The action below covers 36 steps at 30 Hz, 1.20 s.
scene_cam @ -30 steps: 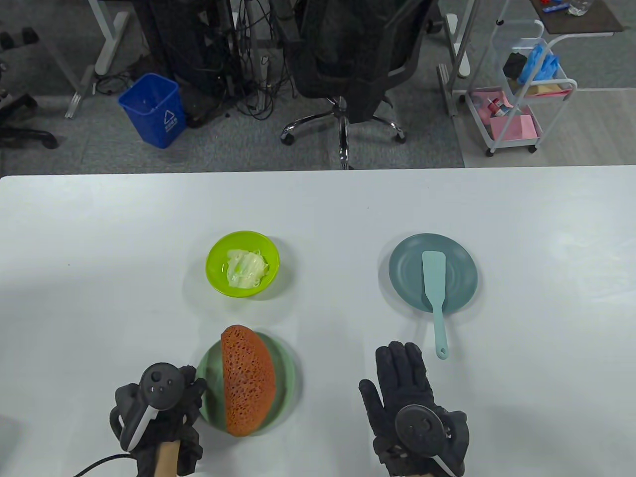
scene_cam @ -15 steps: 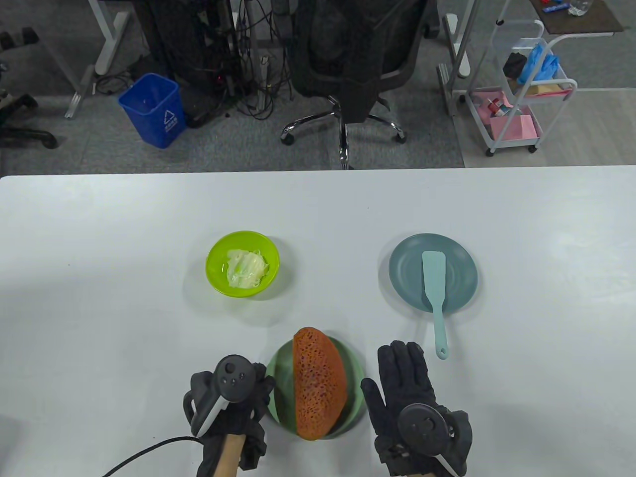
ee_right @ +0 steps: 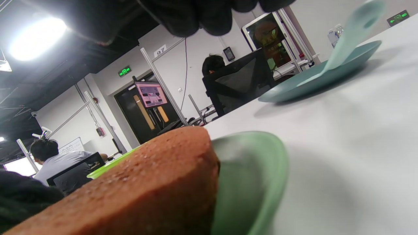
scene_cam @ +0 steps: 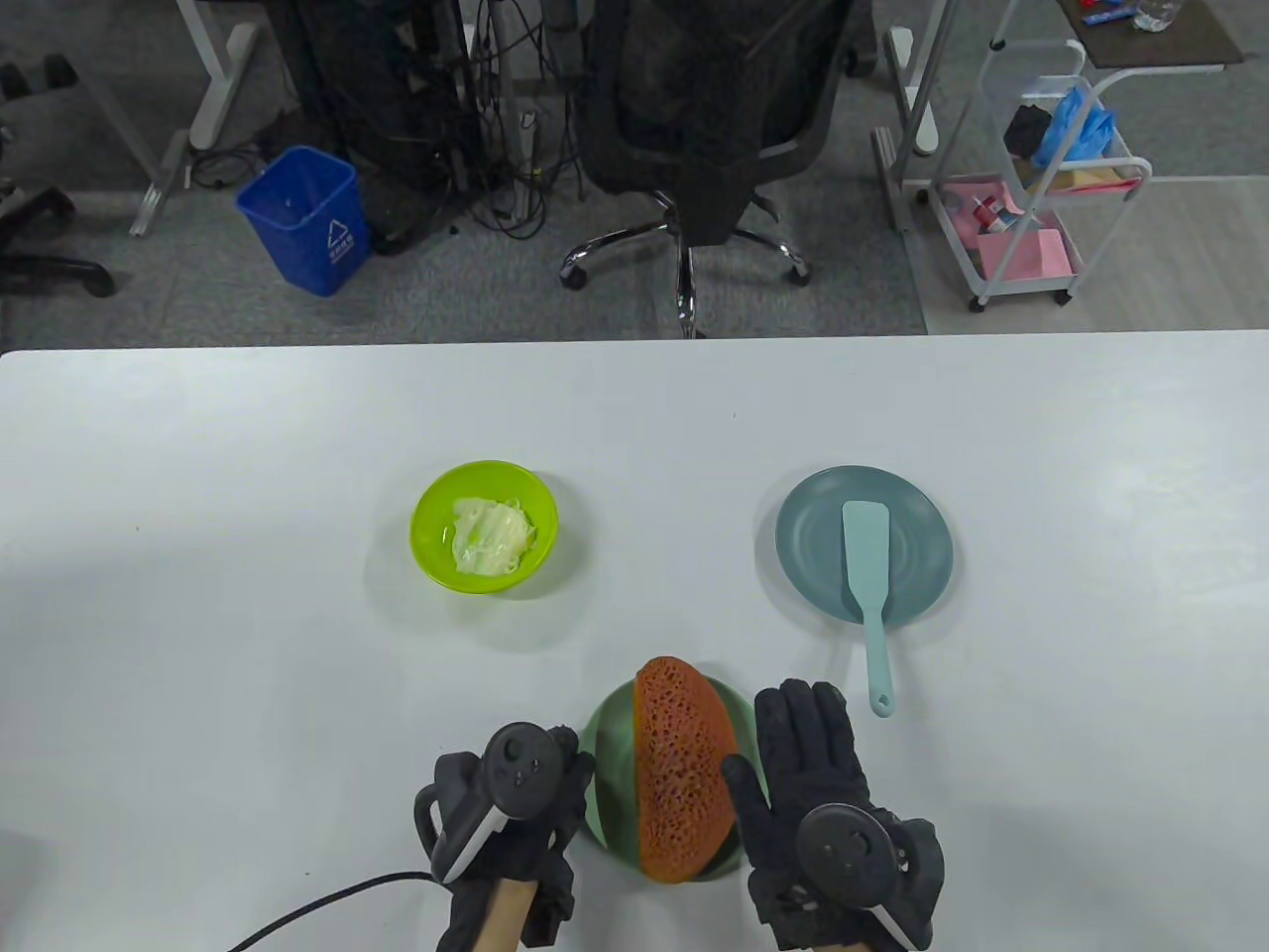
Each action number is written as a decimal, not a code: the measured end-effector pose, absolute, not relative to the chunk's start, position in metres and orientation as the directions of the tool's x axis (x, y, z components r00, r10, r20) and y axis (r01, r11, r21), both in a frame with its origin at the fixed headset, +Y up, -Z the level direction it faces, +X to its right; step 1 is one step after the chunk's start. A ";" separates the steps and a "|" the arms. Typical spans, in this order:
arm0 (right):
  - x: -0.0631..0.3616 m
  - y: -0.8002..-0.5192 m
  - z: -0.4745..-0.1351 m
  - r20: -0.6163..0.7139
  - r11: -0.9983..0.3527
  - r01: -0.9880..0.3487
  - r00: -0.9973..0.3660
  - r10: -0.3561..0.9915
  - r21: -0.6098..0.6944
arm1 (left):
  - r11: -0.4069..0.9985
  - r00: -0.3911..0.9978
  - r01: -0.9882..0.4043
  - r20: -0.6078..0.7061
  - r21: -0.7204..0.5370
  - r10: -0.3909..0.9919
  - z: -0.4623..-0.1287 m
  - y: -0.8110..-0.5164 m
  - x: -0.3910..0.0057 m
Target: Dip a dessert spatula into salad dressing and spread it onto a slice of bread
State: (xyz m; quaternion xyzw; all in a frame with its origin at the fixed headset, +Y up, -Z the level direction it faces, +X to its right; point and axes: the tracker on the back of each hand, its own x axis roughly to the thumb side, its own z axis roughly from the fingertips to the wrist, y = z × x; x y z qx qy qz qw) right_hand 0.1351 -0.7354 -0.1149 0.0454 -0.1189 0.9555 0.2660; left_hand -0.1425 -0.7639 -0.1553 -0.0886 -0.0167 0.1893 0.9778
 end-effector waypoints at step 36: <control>0.133 -0.729 -0.114 0.147 -0.825 -0.514 -0.858 0.493 -0.235 | 0.949 0.904 -0.307 0.334 0.072 0.268 -0.125 -0.750 -0.156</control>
